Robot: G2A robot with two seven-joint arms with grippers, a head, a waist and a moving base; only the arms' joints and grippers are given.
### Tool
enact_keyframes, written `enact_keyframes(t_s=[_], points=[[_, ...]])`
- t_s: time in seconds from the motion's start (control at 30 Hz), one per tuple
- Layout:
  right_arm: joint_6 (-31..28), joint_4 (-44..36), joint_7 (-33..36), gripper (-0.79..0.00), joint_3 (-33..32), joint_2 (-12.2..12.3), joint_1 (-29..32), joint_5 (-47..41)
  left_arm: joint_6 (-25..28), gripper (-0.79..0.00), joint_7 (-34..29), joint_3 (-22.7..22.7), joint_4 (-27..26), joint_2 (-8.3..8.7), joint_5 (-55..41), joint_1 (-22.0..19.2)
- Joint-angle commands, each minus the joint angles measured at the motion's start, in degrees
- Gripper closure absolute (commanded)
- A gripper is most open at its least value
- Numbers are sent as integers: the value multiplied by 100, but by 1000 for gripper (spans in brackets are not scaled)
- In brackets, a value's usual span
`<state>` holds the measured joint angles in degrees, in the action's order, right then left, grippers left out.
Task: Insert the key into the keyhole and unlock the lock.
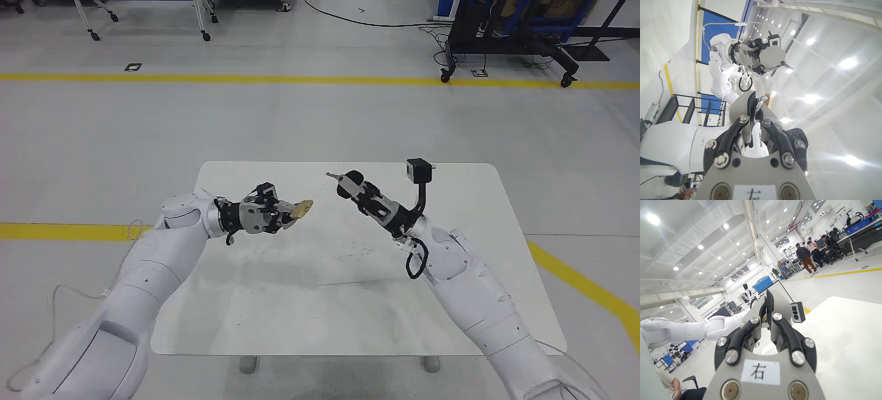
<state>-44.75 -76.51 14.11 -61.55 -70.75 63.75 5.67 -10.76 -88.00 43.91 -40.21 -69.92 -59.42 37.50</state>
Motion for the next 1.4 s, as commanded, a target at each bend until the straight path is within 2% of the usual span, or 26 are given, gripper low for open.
enact_keyframes(t_s=[0.0,0.23,0.4,0.57,0.77,0.93,1.23,1.37], points=[[46,62,-177,0,111,-49,-69,128,114,0,0,-132,113,-59,18,-56],[134,220,-250,0,388,-158,-211,302,344,0,0,-292,319,-133,-172,-190],[58,259,95,0,556,-194,-287,273,460,0,0,-387,405,-148,-188,-242],[-312,269,516,0,599,-191,-329,-91,439,0,0,-406,551,-169,-314,-298],[-471,192,338,0,383,-162,-224,-41,535,0,0,-385,773,-214,-331,-415],[-476,180,316,0,370,-161,-214,-31,983,0,75,-428,1009,-207,263,-629],[-476,180,316,0,370,-161,-214,-31,983,0,75,-428,1009,-207,263,-629],[-355,124,330,0,366,-164,-188,-22,971,0,803,-372,860,-163,525,-524]])
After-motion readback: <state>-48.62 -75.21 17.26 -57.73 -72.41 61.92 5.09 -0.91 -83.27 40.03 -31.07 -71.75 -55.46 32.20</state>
